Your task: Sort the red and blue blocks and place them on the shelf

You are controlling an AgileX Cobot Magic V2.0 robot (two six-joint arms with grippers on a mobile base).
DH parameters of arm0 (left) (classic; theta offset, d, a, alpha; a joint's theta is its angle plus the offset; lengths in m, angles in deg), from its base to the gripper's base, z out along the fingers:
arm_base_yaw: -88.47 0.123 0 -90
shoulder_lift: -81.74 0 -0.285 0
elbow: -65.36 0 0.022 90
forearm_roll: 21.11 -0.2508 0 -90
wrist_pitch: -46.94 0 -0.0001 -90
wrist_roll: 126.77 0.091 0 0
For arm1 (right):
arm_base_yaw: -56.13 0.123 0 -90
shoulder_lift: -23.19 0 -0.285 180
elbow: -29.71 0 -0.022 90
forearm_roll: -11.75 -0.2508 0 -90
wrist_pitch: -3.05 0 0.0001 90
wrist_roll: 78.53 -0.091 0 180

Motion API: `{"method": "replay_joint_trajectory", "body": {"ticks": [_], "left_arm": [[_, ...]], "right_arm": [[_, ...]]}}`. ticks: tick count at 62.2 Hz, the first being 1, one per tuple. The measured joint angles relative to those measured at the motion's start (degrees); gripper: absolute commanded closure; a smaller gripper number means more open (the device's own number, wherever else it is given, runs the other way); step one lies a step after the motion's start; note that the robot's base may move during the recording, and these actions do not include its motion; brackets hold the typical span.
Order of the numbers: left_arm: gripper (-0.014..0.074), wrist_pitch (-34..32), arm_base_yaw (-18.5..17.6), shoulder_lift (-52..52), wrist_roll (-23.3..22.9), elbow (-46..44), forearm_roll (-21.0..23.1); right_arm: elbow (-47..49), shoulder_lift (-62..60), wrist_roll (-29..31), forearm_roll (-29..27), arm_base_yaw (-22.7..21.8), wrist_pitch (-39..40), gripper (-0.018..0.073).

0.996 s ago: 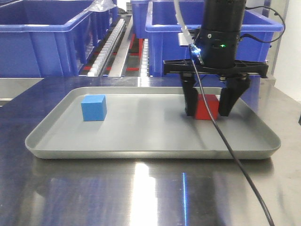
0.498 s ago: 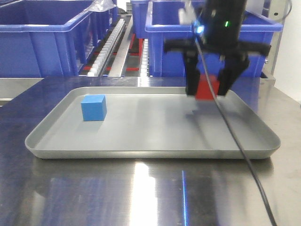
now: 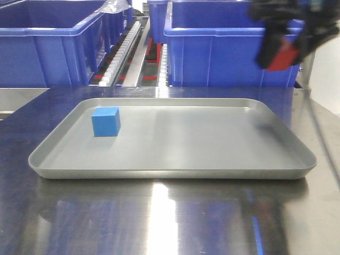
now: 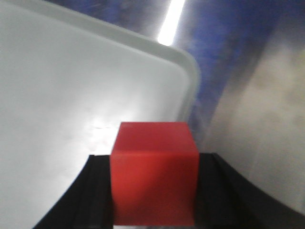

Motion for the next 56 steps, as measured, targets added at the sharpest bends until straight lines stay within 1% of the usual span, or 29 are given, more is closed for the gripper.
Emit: {"method": "replay_joint_trajectory", "body": {"ticks": [6, 16, 22, 36, 41, 46, 49, 52, 56], "left_arm": [[0.0472, 0.00, 0.00, 0.00, 0.00, 0.00, 0.00], [0.0472, 0.00, 0.00, 0.00, 0.00, 0.00, 0.00], [0.0472, 0.00, 0.00, 0.00, 0.00, 0.00, 0.00], [0.0472, 0.00, 0.00, 0.00, 0.00, 0.00, 0.00], [0.0472, 0.00, 0.00, 0.00, 0.00, 0.00, 0.00], [0.0472, 0.00, 0.00, 0.00, 0.00, 0.00, 0.00], [0.0472, 0.00, 0.00, 0.00, 0.00, 0.00, 0.00], [0.0472, 0.00, 0.00, 0.00, 0.00, 0.00, 0.00], [0.0472, 0.00, 0.00, 0.00, 0.00, 0.00, 0.00]], "right_arm": [[-6.00, -5.79, 0.11, 0.00, -3.22, 5.79, 0.0279], [-15.26, -15.61, 0.11, 0.00, -7.56, 11.93, 0.0279], [-20.12, -21.31, 0.11, 0.00, -8.79, 14.04, 0.0279], [-30.04, -35.48, 0.46, 0.00, -9.13, 18.34, 0.0291], [-33.23, -40.93, 0.46, 0.00, -9.14, 18.71, 0.0331], [-36.01, -46.26, 0.46, 0.00, -9.14, 18.71, 0.0433], [-37.64, -49.83, 0.46, 0.00, -9.14, 18.71, 0.0524], [-39.16, -53.43, 0.46, 0.00, -9.14, 18.71, 0.0497], [-40.84, -58.73, 0.46, 0.00, -9.14, 18.84, 0.0504]]}}
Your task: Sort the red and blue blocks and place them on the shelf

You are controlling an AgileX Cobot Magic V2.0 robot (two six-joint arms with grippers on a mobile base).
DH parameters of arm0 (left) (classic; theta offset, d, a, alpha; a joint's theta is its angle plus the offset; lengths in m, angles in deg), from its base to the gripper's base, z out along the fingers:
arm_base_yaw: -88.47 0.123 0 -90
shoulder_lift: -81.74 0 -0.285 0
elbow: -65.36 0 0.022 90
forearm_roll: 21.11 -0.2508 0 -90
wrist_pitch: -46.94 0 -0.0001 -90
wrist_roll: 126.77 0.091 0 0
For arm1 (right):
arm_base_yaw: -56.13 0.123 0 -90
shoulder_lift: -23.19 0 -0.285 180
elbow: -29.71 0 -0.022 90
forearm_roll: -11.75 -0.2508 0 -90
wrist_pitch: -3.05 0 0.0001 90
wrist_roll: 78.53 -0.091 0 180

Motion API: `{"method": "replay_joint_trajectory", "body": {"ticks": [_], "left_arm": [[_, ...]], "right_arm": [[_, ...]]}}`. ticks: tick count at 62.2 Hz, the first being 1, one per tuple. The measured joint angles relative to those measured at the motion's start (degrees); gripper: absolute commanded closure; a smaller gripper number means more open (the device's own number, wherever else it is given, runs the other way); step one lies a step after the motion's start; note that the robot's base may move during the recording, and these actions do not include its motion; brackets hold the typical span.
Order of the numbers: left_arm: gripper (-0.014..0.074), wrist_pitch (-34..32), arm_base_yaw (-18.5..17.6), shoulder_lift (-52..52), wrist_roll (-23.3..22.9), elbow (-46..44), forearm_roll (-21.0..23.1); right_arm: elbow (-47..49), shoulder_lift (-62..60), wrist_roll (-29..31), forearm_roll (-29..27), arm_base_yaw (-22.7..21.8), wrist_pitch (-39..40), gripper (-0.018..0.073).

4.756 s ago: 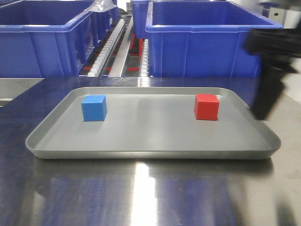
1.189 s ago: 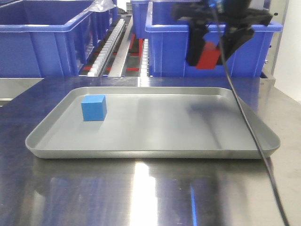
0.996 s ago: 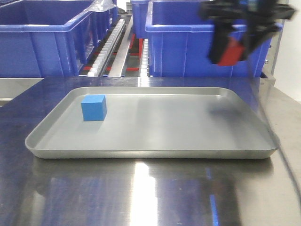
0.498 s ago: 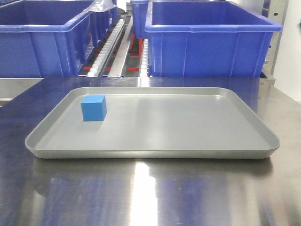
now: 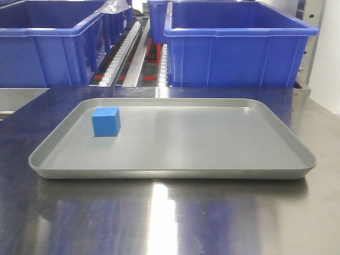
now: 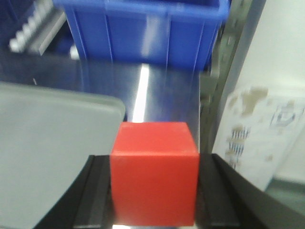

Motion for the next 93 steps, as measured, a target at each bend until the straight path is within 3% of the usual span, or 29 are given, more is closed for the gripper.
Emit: {"method": "replay_joint_trajectory", "body": {"ticks": [18, 93], "left_arm": [[0.0472, 0.00, 0.00, 0.00, 0.00, 0.00, 0.00], [0.0472, -1.06, 0.00, 0.00, 0.00, 0.00, 0.00]], "right_arm": [[-3.07, -11.64, 0.00, 0.00, 0.00, 0.37, 0.0504], [-3.20, -11.78, 0.00, 0.00, 0.00, 0.37, 0.0504]]}}
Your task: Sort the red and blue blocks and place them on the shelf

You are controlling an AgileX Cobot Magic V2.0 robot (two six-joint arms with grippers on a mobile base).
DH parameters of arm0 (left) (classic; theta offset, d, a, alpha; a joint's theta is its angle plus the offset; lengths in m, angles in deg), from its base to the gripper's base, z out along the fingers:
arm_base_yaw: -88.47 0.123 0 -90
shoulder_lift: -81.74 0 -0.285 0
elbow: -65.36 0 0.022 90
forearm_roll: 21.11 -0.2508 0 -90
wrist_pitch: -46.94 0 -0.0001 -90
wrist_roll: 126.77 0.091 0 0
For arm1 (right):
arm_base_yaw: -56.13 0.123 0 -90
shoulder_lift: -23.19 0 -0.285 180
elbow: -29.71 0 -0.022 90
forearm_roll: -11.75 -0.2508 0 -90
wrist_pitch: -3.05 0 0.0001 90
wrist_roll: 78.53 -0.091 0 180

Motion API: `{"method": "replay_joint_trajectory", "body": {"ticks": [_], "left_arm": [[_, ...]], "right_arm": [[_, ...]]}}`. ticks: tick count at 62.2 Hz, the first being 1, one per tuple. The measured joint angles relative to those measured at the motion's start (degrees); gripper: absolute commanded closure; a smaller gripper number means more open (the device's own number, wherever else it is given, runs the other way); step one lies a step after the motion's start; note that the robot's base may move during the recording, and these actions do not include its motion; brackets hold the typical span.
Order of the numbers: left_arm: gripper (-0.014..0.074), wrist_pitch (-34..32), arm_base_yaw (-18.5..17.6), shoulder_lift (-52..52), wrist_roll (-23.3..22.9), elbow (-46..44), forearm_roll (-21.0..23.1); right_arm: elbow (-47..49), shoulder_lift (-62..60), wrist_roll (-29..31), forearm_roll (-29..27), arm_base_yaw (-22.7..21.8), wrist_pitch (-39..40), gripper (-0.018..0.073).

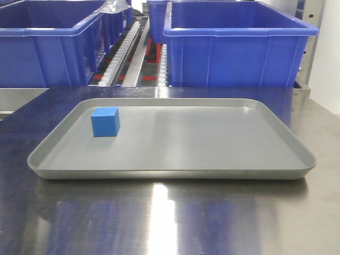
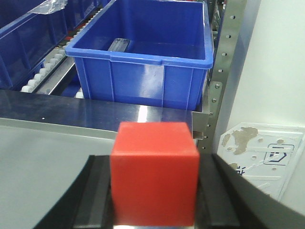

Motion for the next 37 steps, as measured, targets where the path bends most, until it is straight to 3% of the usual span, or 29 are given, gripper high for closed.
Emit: {"method": "replay_joint_trajectory", "body": {"ticks": [14, 37], "left_arm": [[0.0472, -0.89, 0.00, 6.83, 0.00, -5.51, 0.00], [0.0472, -1.25, 0.00, 37.63, 0.00, -26.36, 0.00]], "right_arm": [[0.00, 0.00, 0.00, 0.00, 0.00, 0.00, 0.0504], [0.00, 0.00, 0.00, 0.00, 0.00, 0.00, 0.0504]]}}
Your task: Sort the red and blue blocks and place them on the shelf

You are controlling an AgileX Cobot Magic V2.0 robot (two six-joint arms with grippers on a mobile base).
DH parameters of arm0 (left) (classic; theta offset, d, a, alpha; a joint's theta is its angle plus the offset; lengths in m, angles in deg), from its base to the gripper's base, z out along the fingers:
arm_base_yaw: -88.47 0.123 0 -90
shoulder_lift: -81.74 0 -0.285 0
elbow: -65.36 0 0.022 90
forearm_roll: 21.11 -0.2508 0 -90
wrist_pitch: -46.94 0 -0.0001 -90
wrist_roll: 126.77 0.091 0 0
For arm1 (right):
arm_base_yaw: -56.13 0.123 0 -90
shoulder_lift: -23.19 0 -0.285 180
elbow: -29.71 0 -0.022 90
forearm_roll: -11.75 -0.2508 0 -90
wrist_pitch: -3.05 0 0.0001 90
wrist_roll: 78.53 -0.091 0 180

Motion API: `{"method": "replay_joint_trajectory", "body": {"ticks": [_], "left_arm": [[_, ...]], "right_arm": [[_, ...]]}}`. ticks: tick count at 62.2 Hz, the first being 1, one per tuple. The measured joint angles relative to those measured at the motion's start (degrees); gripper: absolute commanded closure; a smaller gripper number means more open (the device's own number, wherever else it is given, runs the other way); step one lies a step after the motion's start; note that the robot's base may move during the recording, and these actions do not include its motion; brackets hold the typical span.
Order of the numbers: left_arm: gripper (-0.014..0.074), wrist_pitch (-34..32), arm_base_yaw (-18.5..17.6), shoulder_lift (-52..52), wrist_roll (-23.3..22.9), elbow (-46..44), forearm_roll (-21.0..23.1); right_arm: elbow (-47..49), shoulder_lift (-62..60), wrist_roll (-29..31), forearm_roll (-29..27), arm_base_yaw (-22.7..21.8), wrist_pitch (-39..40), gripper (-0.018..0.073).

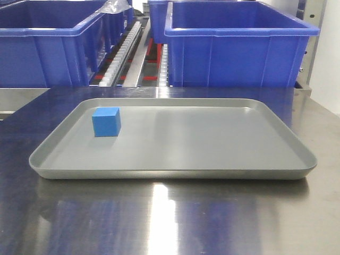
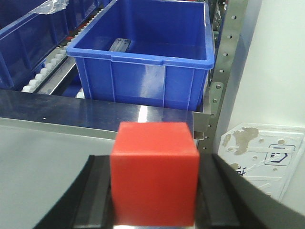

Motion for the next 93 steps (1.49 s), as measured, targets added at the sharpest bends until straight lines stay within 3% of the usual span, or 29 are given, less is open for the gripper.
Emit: {"method": "replay_joint_trajectory", "body": {"ticks": [9, 24, 32, 39, 46, 51, 66, 77, 93], "left_arm": [[0.0472, -1.39, -3.09, 10.74, 0.00, -7.71, 0.00], [0.0472, -2.58, -14.83, 26.44, 0.00, -18.21, 0.00], [0.0472, 2.08, -19.45, 34.38, -1.04, -23.38, 0.66], [0.0470, 11.91, -21.78, 41.57, -8.65, -29.70, 1.18], [0.0449, 19.74, -23.65, 47.09, -14.97, -35.32, 0.78], [0.0370, 25.64, -24.77, 50.68, -16.64, -39.23, 0.67], [-0.0018, 40.00, -26.03, 60.09, -21.11, -49.62, 0.00], [-0.0032, 47.82, -26.03, 65.93, -26.30, -56.90, -0.62], [-0.0032, 53.26, -26.03, 72.47, -27.26, -64.69, -2.07]], "right_arm": [[0.00, 0.00, 0.00, 0.00, 0.00, 0.00, 0.0504], [0.00, 0.00, 0.00, 0.00, 0.00, 0.00, 0.0504], [0.00, 0.00, 0.00, 0.00, 0.00, 0.00, 0.0504], [0.00, 0.00, 0.00, 0.00, 0.00, 0.00, 0.0504], [0.00, 0.00, 0.00, 0.00, 0.00, 0.00, 0.0504], [0.00, 0.00, 0.00, 0.00, 0.00, 0.00, 0.0504], [0.00, 0.00, 0.00, 0.00, 0.00, 0.00, 0.0504], [0.00, 0.00, 0.00, 0.00, 0.00, 0.00, 0.0504], [0.00, 0.00, 0.00, 0.00, 0.00, 0.00, 0.0504]]}}
